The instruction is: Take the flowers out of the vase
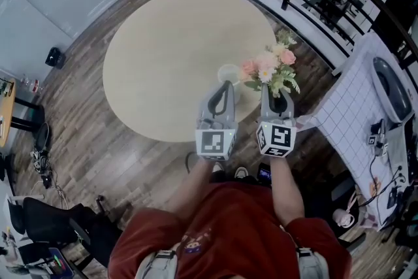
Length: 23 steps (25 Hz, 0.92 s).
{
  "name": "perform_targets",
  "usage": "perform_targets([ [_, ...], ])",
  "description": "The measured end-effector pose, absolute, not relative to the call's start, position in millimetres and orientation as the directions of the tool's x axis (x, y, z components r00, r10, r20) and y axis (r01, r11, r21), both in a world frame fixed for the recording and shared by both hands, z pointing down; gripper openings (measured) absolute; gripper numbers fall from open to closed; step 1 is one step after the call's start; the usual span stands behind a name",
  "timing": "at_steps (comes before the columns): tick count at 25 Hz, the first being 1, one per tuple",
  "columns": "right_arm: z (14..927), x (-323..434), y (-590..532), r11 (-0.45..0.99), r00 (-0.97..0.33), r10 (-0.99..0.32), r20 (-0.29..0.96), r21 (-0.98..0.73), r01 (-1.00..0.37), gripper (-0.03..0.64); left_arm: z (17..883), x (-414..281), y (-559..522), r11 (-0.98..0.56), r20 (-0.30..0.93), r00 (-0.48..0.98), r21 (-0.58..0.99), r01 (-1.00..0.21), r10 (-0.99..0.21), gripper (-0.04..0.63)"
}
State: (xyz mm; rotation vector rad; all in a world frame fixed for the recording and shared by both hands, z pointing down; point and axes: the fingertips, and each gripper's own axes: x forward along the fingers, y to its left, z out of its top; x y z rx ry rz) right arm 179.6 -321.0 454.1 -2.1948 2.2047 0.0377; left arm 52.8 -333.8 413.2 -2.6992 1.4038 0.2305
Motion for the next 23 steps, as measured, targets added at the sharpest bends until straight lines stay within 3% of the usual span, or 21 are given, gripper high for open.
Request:
perform_targets([
  [23, 457.1, 184.1, -319.5, -0.006, 0.007, -1.0, -0.02, -0.008, -1.0, 0.075, 408.2, 54.3, -331.4, -0.576, -0.182, 0.567, -0.005, -0.818, -0.803, 0.005],
])
